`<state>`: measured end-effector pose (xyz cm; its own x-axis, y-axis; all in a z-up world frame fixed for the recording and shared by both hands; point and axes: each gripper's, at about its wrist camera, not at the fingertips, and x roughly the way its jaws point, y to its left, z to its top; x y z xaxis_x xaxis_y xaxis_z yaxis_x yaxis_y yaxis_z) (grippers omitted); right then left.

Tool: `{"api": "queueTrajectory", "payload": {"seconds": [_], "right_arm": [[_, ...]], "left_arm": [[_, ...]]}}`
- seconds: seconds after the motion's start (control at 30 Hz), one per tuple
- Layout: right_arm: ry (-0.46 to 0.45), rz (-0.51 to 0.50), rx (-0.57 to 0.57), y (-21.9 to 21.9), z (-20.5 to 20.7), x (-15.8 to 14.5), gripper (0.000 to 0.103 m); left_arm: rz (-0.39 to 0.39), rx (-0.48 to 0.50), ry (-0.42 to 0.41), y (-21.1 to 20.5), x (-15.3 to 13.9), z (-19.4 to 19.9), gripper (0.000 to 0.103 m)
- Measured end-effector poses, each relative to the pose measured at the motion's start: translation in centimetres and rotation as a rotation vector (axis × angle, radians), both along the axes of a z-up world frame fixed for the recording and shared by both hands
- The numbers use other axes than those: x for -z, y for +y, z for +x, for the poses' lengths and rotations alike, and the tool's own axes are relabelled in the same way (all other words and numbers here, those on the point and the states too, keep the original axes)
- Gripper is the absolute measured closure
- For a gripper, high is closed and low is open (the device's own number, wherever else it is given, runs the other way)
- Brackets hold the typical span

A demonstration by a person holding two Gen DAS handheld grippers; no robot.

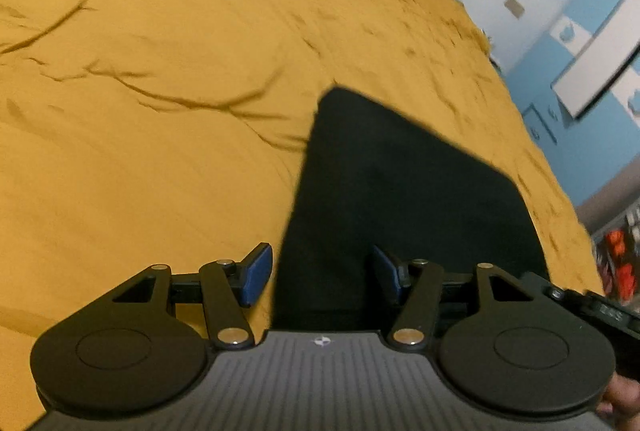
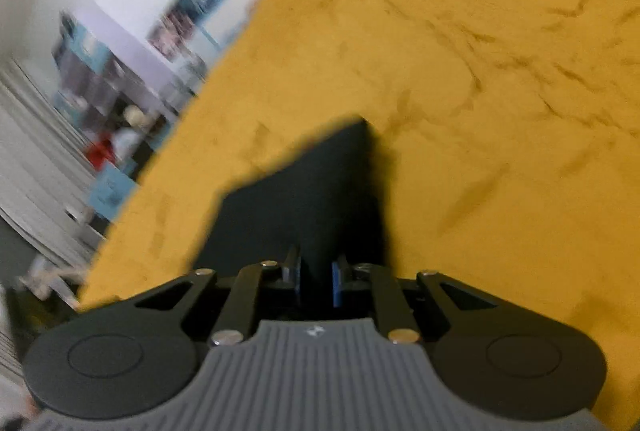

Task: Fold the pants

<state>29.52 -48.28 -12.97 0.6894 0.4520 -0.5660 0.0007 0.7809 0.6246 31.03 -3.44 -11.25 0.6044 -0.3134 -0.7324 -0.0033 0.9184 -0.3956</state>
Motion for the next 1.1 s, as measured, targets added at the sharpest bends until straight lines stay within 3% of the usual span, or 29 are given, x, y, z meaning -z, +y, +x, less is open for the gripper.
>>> {"api": "queueTrajectory", "payload": {"seconds": [0.07,0.13,0.2,0.33,0.4,0.47,0.57,0.8,1.1], "right_arm": [[-0.017,-0.01,0.014,0.1,-0.3,-0.4,0.092],[-0.081,-0.143,0.029,0.9,-1.2,-2.2,0.077],[-0.184,-0.272,0.034,1.9,-2.3,-4.0,0.076],[-0.318,-0.337,-0.09,3.4,-3.3,-5.5,0.077],[-0.265,-0.416,-0.168,4.5,-2.8,-4.9,0.078],[-0.087,-0.493,-0.235,4.9,-2.0,-3.2,0.08],[-0.015,-0.509,-0.235,3.7,-2.5,-3.5,0.076],[-0.072,-0.496,-0.129,1.5,-3.2,-4.8,0.076],[-0.084,-0.487,-0.122,1.8,-3.4,-5.3,0.076]], "left_arm": [[0.009,0.009,0.003,-0.6,0.2,-0.2,0.035],[0.03,0.02,-0.001,-0.9,0.2,-0.5,0.036],[0.042,0.034,-0.006,-0.9,0.2,-0.7,0.035],[0.01,0.036,0.008,-0.2,0.3,-0.4,0.035],[0.01,0.035,0.013,-0.2,0.2,-0.3,0.035],[0.022,0.046,0.016,-0.5,0.2,-0.4,0.035],[0.037,0.066,0.021,-0.9,0.0,-0.8,0.036],[0.023,0.057,0.017,-0.1,-0.6,-0.8,0.035],[0.068,0.023,-0.025,1.2,-2.5,-0.3,0.036]]}}
